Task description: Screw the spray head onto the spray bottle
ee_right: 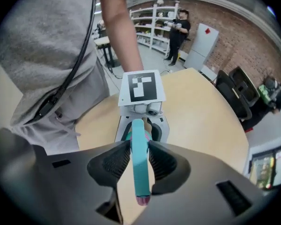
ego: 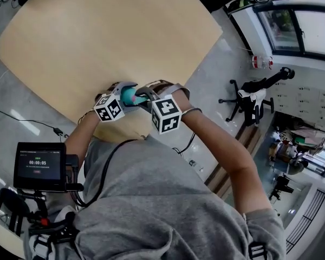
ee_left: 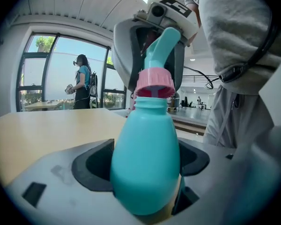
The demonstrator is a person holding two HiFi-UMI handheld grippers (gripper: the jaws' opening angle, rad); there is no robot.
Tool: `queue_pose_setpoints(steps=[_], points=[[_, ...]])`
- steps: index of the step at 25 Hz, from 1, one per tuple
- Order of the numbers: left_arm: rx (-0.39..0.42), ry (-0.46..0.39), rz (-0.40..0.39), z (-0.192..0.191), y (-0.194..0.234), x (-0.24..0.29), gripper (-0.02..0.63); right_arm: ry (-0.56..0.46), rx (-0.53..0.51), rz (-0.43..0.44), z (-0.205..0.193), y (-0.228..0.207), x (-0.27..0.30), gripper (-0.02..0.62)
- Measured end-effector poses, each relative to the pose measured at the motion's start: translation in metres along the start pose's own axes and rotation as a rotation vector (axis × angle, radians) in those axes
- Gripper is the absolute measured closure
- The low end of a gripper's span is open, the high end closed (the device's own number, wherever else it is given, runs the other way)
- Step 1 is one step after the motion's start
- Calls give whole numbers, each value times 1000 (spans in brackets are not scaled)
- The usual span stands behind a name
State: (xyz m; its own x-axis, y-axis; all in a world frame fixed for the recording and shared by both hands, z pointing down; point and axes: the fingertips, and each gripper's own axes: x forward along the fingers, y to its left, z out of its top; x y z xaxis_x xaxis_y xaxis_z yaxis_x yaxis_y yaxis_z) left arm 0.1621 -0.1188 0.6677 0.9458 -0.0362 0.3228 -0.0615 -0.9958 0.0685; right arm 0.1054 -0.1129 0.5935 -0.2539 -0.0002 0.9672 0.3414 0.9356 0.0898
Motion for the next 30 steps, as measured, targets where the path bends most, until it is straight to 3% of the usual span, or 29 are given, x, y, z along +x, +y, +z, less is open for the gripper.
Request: queue_pose_setpoints(steps=[6,9,12,14,16,20,23,25,27,30], points=[[-5,11,-3,6,-2,7,227,212,-331,15,-6,5,-2,468],[-3,13,-5,10,-1,10,229,257,-462,62,-9,7,0,468],[-3,9,-6,14,1,12,229,264,-516,96,-12,7,-2,468],[0,10,-4,15,2,14,229,271,-491,113,-15,7,-2,468],[-10,4,11,16,3,15,229,284,-318,130,-16,5,-1,468],[-44,-31,111,21,12,16,229,246,363,86,-24,-3,-1,468],[-87,-56,292,24,24,13,229,97,953,-2,-31,-7,-3,468],[-129,-54,451,23,34,9,227,-29,1231,-87,-29,-14,-6,468],[-164,-41,565,21,41,5,227,-100,1340,-168,-28,-18,-7,468],[-204,-37,620,19,44,3,227,-112,1340,-182,-28,-19,-6,465]])
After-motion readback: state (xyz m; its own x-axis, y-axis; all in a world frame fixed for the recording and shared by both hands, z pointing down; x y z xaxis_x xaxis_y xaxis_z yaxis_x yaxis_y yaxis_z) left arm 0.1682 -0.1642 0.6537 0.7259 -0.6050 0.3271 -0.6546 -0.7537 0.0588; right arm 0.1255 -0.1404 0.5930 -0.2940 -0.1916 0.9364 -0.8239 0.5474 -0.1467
